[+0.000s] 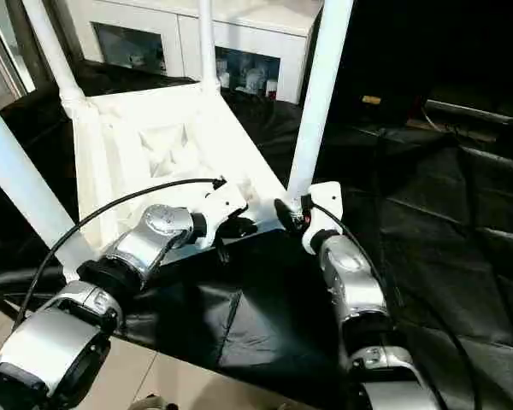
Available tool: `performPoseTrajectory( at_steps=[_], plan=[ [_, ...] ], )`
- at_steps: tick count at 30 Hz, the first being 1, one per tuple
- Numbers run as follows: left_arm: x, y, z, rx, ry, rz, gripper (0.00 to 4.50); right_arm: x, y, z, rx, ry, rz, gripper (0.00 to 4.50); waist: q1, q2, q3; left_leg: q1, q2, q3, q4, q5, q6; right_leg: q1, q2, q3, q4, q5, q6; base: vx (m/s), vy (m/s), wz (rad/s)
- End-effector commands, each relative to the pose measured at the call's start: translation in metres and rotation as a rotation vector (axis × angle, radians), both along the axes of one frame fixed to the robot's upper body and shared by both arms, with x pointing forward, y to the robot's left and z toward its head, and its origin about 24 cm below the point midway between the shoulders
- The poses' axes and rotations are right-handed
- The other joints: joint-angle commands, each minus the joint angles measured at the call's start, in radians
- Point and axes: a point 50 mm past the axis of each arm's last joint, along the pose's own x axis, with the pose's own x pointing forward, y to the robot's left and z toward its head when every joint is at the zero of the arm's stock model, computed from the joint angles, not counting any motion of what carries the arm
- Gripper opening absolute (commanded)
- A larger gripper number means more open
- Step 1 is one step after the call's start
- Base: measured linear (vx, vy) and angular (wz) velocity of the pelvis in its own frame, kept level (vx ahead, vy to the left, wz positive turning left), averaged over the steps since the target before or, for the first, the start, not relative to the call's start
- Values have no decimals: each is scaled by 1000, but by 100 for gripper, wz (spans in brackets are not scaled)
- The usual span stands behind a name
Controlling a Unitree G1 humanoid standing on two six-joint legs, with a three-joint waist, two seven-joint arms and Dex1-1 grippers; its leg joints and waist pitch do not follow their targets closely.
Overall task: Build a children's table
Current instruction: Rotate leg to tighten
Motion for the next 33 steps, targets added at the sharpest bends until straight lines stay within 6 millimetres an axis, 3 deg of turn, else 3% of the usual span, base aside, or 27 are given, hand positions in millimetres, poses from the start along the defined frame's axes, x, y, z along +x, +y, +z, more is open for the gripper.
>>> performPoseTrajectory(
  at_steps=[1, 2, 7, 15, 22, 29, 33],
  plan=[
    [-3, -9, 10, -67, -33, -99, 0, -8, 13, -6, 5, 33, 172, 378, -3, -10, -53, 8, 25, -15, -72, -227, 49, 43, -63, 37, -84, -223, -189, 0, 0, 0],
    [-6, -4, 11, -86, -22, -151, 0, -9, 7, -2, 41, 40, 224, 378, -1, -16, -54, 6, 24, -14, -70, -214, 64, 47, -64, 37, -81, -204, -198, 0, 0, 0],
    [-14, 14, 13, -104, 37, -274, 0, -21, -9, 12, 60, 26, 436, 378, 6, -12, -55, 10, 32, -11, -67, -168, 98, 46, -63, 37, -69, -113, -244, 0, 0, 0],
    [-22, 41, 17, -93, 124, -389, 0, -33, -22, 13, -1, 88, 627, 378, 14, -10, -54, 11, 36, -8, -67, -182, 73, 45, -64, 34, -66, -138, -256, 0, 0, 0],
    [-21, 49, 19, -81, 118, -375, 0, -36, -19, 12, 12, 106, 651, 362, 11, -10, -54, 10, 34, -9, -68, -180, 62, 45, -63, 34, -66, -143, -250, 0, 0, 0],
    [-19, 45, 19, -91, 97, -341, 0, -41, -13, 9, 60, 113, 656, 293, 12, -9, -53, 10, 34, -9, -69, -182, 61, 45, -64, 34, -67, -148, -248, 0, 0, 0],
    [-12, 39, 13, -75, 67, -221, 0, -37, -11, -4, 45, 130, 497, 275, 10, -9, -53, 12, 34, -10, -70, -186, 52, 42, -65, 36, -69, -157, -243, 0, 0, 0]
  ],
)
